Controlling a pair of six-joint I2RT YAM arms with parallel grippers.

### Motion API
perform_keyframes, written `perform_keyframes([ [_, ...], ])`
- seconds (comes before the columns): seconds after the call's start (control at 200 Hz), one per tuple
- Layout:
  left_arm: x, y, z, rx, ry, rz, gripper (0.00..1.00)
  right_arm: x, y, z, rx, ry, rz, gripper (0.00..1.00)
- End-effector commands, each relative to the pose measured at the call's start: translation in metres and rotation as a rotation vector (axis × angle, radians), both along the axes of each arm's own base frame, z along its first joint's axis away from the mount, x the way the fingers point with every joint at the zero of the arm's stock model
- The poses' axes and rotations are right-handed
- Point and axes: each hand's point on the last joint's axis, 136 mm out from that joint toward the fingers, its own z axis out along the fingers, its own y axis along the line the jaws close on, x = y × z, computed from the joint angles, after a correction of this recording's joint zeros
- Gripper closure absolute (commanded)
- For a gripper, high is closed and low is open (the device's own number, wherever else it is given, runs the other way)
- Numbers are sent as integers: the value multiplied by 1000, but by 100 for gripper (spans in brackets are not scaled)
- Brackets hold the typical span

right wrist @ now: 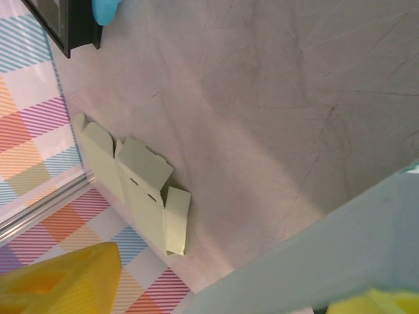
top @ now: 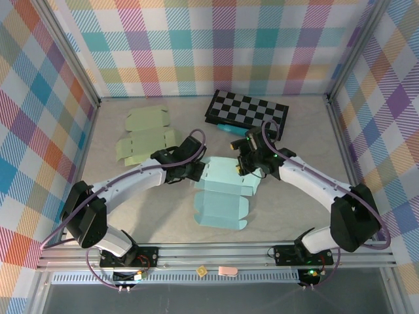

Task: Fold the paper box

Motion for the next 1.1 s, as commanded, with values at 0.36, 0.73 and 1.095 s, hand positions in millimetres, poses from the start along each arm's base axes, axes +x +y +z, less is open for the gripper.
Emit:
perform_keyframes([
  [0.36, 3, -10, 2, -90, 15, 22, 100, 7, 17, 12, 114, -16, -39, 50],
  [0.73, 1, -8, 2, -104, 17, 36, 100, 10, 17, -1, 84, -9, -39, 70],
  [1.095, 2, -2, 0, -113, 37, 63, 94, 13, 19, -11, 69, -4, -24, 89],
])
